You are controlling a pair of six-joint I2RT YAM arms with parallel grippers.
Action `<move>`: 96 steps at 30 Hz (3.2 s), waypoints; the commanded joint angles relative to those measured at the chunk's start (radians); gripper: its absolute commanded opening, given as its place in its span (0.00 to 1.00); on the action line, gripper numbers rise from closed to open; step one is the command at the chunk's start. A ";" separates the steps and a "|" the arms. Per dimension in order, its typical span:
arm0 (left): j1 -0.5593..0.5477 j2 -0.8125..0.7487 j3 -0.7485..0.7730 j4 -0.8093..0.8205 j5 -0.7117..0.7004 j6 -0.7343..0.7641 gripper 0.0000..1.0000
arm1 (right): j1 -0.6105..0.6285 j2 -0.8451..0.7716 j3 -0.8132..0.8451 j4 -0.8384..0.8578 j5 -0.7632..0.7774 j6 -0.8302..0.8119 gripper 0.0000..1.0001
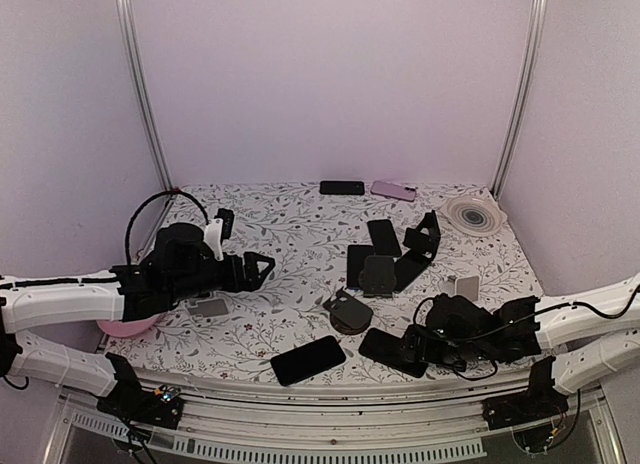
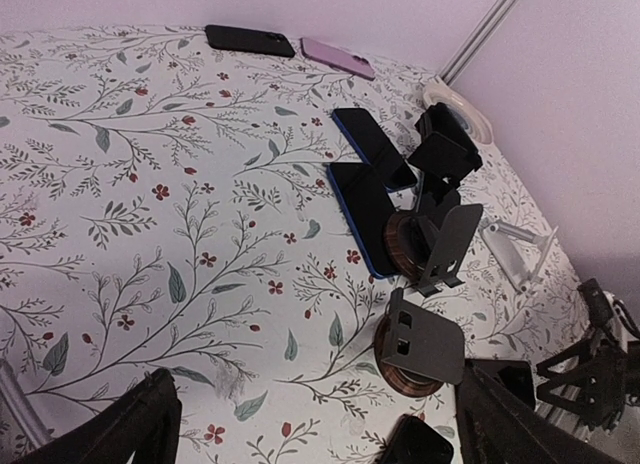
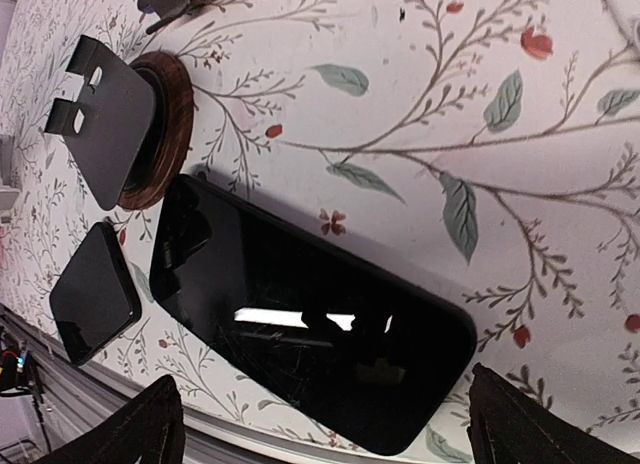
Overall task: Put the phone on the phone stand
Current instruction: Move the phone to the corner of the board, then pick up the phone at the center of the board.
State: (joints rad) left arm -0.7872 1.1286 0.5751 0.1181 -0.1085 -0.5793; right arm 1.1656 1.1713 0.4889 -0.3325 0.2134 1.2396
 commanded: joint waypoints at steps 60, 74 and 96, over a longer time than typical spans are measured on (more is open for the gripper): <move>-0.014 -0.026 0.036 -0.036 -0.004 0.020 0.97 | -0.183 0.500 0.293 -0.083 0.004 -0.717 0.93; -0.015 -0.036 0.025 -0.029 0.000 0.014 0.97 | -0.209 0.550 0.279 -0.003 -0.080 -0.759 0.86; -0.014 -0.058 0.022 -0.050 -0.018 0.016 0.97 | -0.209 0.422 0.300 -0.048 0.074 -0.725 0.51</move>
State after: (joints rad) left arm -0.7872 1.0870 0.6056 0.0834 -0.1162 -0.5621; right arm 0.9592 1.6405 0.8043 -0.3271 0.2550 0.4976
